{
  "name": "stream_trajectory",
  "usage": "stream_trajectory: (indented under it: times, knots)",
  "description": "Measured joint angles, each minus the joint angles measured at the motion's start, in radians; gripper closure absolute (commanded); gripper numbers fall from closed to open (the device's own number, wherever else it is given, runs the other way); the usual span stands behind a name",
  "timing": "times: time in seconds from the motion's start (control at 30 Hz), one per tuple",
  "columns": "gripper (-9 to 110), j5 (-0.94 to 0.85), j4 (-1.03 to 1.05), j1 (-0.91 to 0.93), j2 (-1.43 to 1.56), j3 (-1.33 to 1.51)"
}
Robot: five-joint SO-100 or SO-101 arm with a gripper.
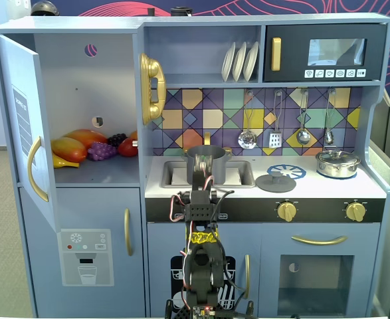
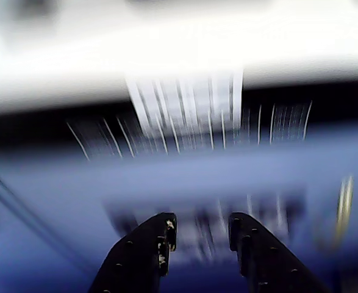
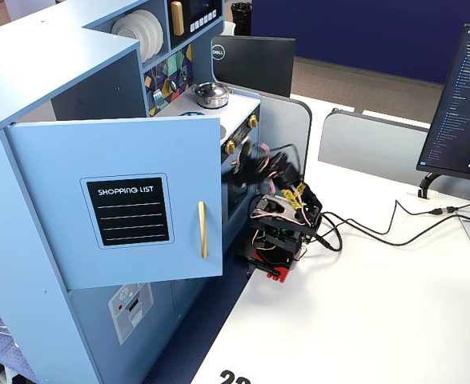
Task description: Pick up the green pineapple from the left cabinet and place it in the gray recipient
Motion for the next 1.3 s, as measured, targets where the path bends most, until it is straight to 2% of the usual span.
stream_trajectory:
  times: [0.3,0.43,0.7,0.87,1.3]
  knots:
    - [102,0.012,-0.362,-0.028,-0.103,0.566]
    - [102,0.074,-0.324,-0.052,-0.13,0.607]
    - [98,0.055,0.02,-0.054,0.014,0.584]
    - [97,0.014,0.051,-0.026,0.126,0.607]
    - [96,0.021,0.051,-0.005,0.137,0.607]
